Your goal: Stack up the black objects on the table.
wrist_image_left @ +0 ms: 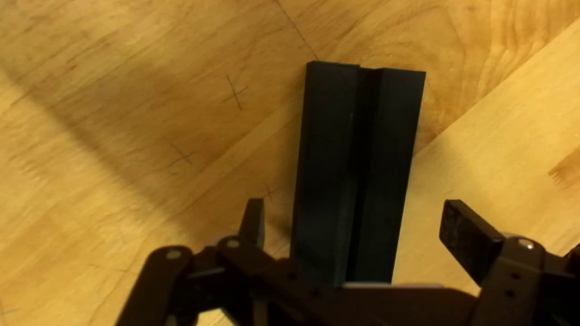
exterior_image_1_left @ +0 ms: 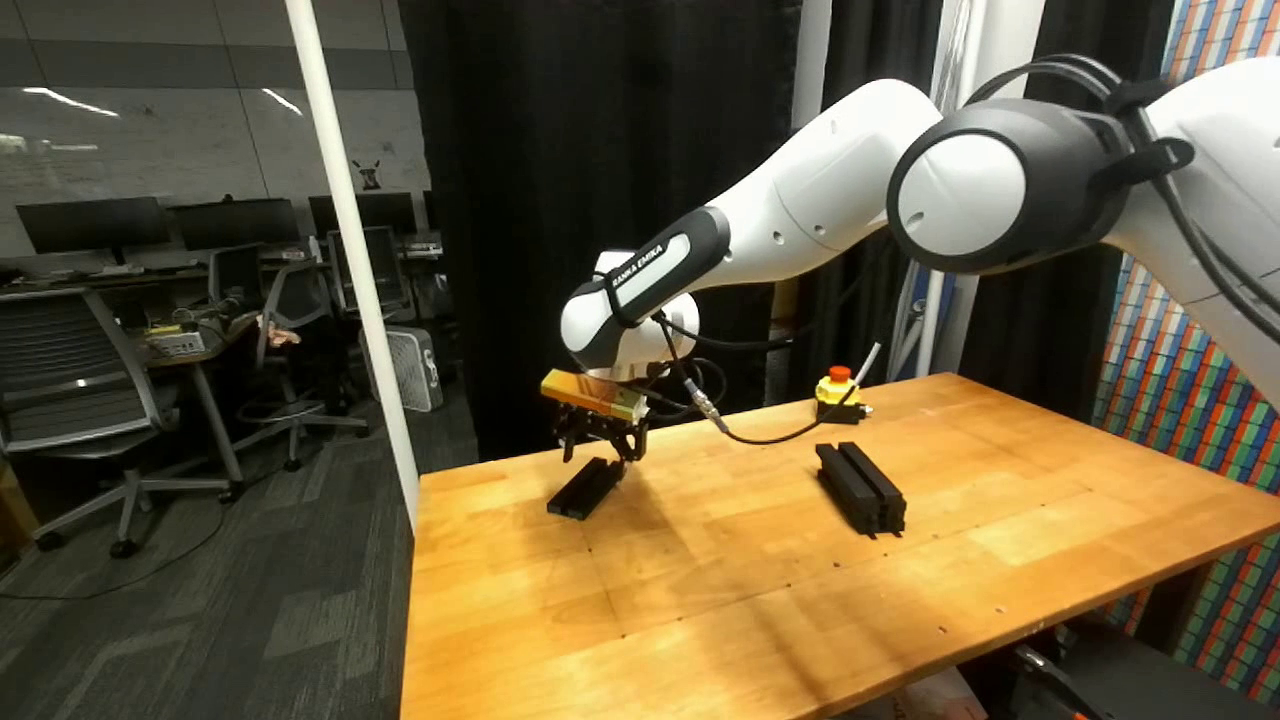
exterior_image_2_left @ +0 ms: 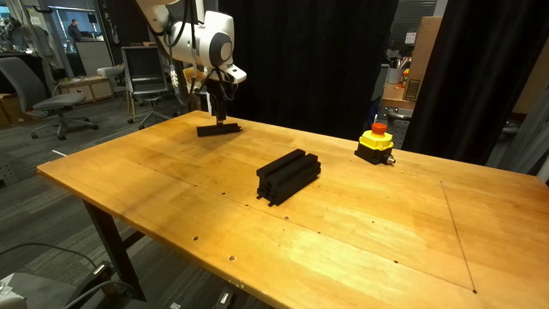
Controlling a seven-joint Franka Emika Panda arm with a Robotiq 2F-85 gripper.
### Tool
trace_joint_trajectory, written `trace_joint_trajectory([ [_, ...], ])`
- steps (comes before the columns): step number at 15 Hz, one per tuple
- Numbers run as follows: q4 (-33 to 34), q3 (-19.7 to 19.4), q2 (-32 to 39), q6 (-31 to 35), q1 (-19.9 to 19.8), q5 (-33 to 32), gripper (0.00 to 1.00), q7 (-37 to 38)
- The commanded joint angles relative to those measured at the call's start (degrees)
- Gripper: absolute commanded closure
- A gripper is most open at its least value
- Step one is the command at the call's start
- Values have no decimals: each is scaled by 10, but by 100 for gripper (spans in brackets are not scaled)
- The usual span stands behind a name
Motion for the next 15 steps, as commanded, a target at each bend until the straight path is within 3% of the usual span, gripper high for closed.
trace_joint_trajectory([
  [1, 77, -3, 49, -37, 2, 2, 0, 7],
  [10, 177, -17, 119, -113, 6, -14, 0, 14],
  [11, 183, -18, 122, -123, 7, -21, 25, 6],
  [12, 186, -19, 122, -133, 7, -29, 27, -2],
  [15, 191, -21, 120, -158, 6, -47, 51, -11],
])
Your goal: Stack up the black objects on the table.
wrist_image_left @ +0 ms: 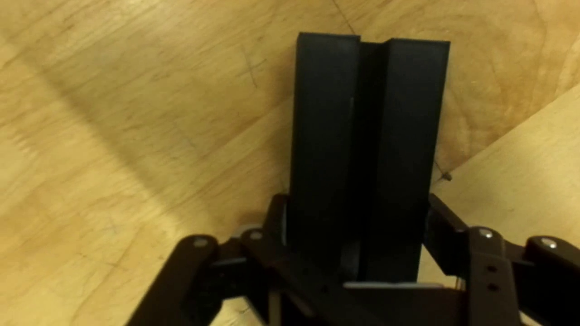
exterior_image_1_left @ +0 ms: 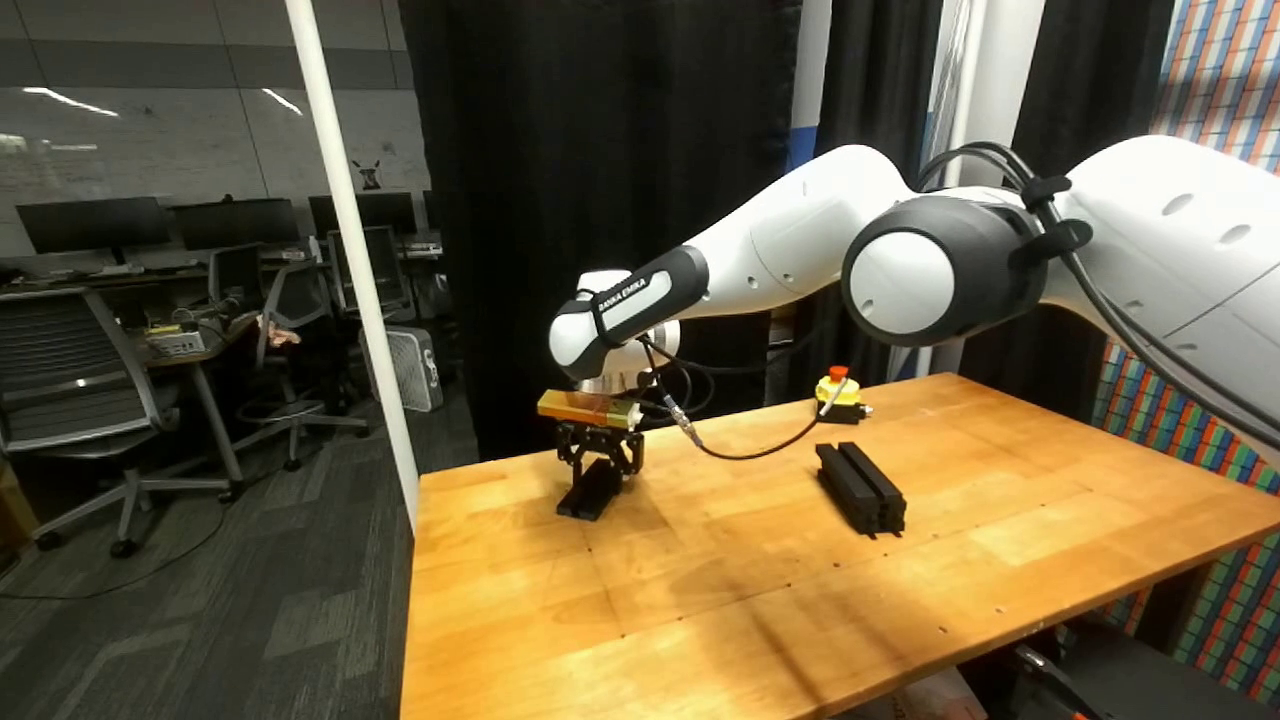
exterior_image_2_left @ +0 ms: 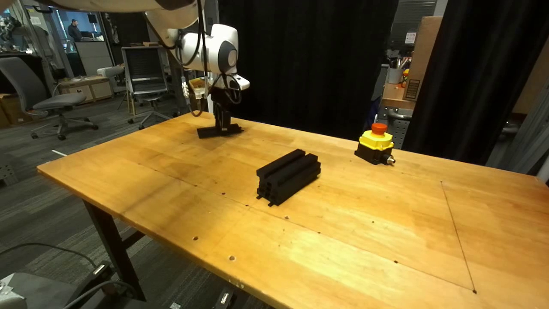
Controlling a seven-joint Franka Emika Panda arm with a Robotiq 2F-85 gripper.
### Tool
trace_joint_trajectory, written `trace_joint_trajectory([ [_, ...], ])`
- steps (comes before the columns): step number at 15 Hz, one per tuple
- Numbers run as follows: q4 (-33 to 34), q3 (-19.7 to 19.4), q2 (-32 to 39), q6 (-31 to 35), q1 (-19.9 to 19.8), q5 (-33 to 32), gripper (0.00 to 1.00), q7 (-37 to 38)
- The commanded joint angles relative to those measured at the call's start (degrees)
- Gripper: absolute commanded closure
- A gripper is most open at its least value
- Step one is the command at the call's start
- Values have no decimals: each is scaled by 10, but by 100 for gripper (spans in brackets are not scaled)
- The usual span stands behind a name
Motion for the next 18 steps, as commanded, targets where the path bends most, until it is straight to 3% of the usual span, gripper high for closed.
trace_joint_trajectory([
  [1, 38, -10, 14, -36, 4, -23, 53, -15],
  [8, -45, -24, -44, -45, -18, -46, 54, -99],
  [18, -294, -43, -226, 45, -73, -47, 54, -314],
])
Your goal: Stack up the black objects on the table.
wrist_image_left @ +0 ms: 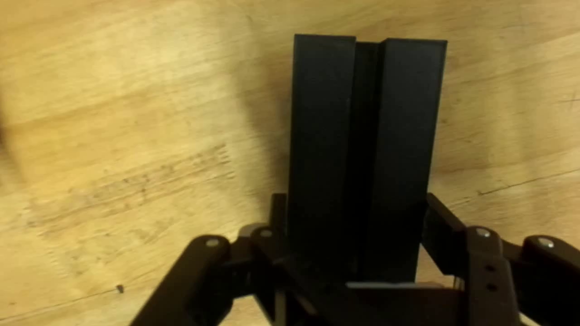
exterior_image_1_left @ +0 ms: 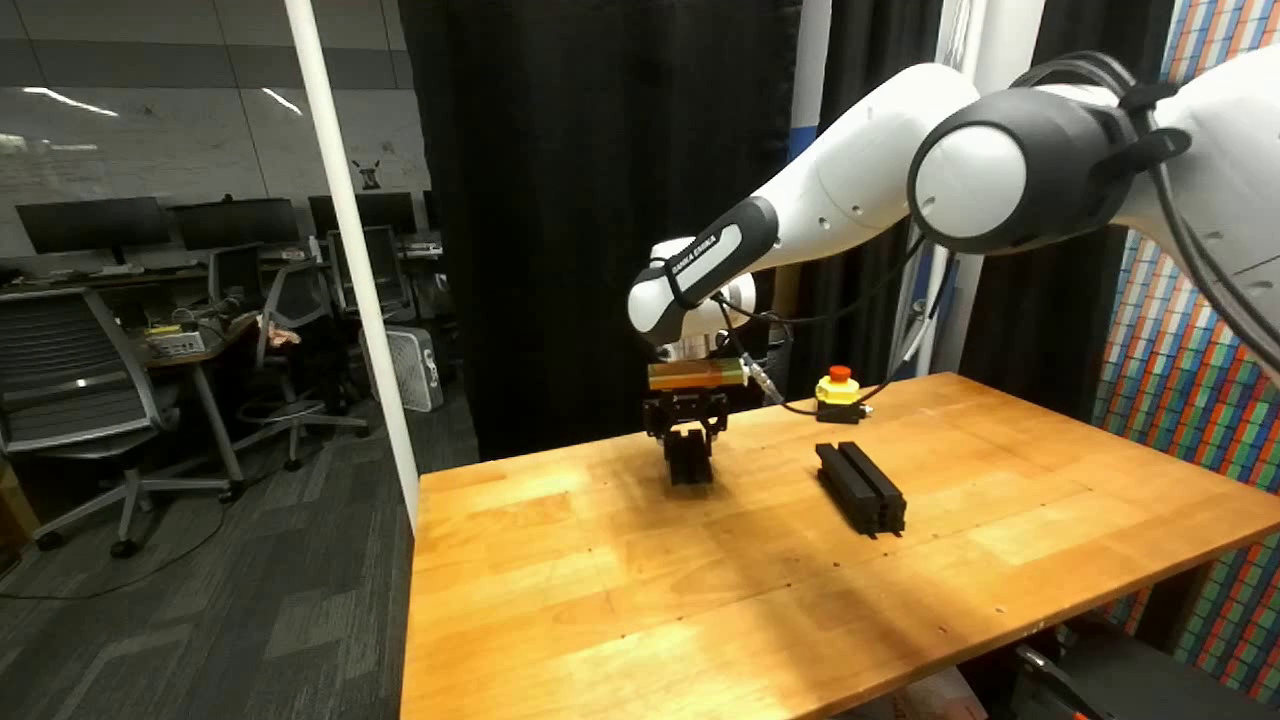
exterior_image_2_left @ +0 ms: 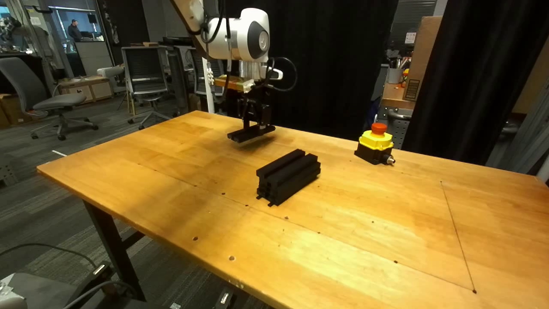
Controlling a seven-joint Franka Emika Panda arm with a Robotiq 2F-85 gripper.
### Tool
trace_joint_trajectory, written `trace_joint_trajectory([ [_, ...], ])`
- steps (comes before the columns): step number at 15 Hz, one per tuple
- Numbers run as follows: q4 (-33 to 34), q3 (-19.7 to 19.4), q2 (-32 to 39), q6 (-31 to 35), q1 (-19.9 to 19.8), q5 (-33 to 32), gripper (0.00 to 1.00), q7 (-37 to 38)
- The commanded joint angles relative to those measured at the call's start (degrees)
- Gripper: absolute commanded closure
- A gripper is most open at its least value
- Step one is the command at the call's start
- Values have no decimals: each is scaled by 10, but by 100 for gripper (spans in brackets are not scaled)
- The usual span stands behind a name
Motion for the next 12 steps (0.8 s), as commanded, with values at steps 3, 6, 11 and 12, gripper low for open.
trace_joint_trajectory([
  [3, -186, -2, -147, 71, -34, 1, 54, -110],
  [6, -246, -2, -195, 90, -52, 4, 54, -151],
  [11, -324, -5, -261, 103, -70, 3, 54, -188],
  [12, -334, -6, -271, 103, -74, 4, 54, -192],
])
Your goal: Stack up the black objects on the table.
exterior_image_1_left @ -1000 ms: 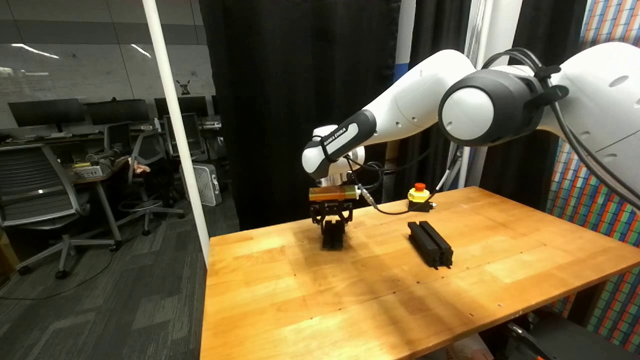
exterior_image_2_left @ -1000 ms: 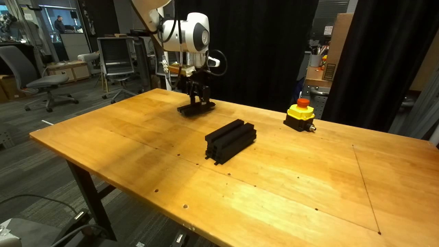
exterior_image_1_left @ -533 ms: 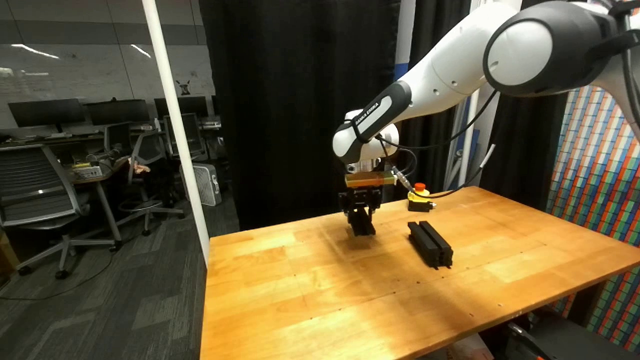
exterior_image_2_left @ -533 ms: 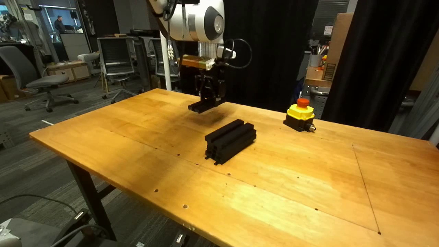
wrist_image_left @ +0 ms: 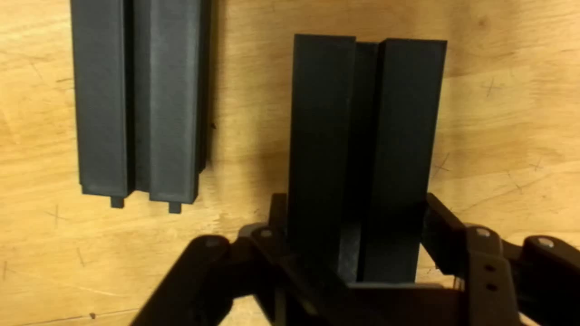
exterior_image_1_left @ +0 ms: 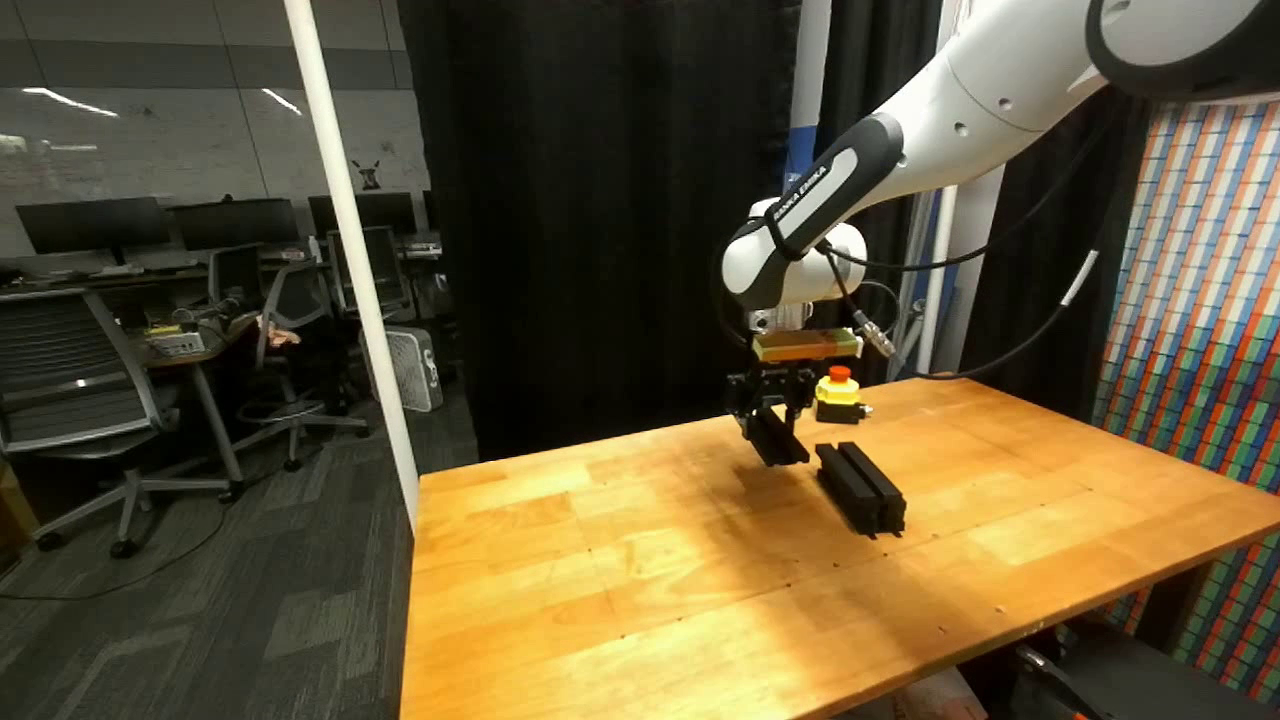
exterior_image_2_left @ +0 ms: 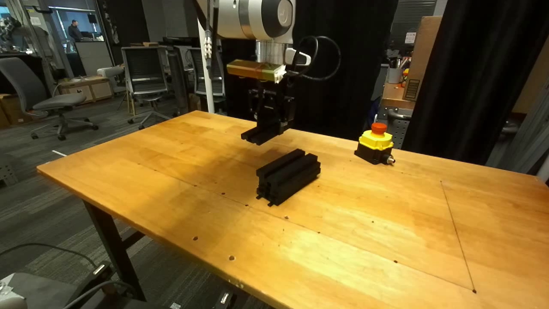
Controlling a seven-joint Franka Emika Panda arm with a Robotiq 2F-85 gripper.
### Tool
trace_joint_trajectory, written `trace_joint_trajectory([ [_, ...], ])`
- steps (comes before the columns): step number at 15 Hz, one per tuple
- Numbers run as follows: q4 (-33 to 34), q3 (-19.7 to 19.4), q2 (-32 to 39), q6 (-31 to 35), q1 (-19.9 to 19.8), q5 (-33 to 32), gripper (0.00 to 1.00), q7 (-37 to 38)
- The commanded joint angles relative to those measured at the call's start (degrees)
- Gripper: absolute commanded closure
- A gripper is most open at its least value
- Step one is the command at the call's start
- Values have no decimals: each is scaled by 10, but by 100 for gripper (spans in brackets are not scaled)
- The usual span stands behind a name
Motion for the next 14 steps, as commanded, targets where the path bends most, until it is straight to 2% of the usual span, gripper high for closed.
trace_joint_trajectory([
  [1, -67, -2, -63, 21, -11, 5, 54, -27],
  [7, -103, -11, -93, 17, -30, 7, 54, -42],
  [14, -116, -25, -89, 11, -50, 8, 54, -66],
])
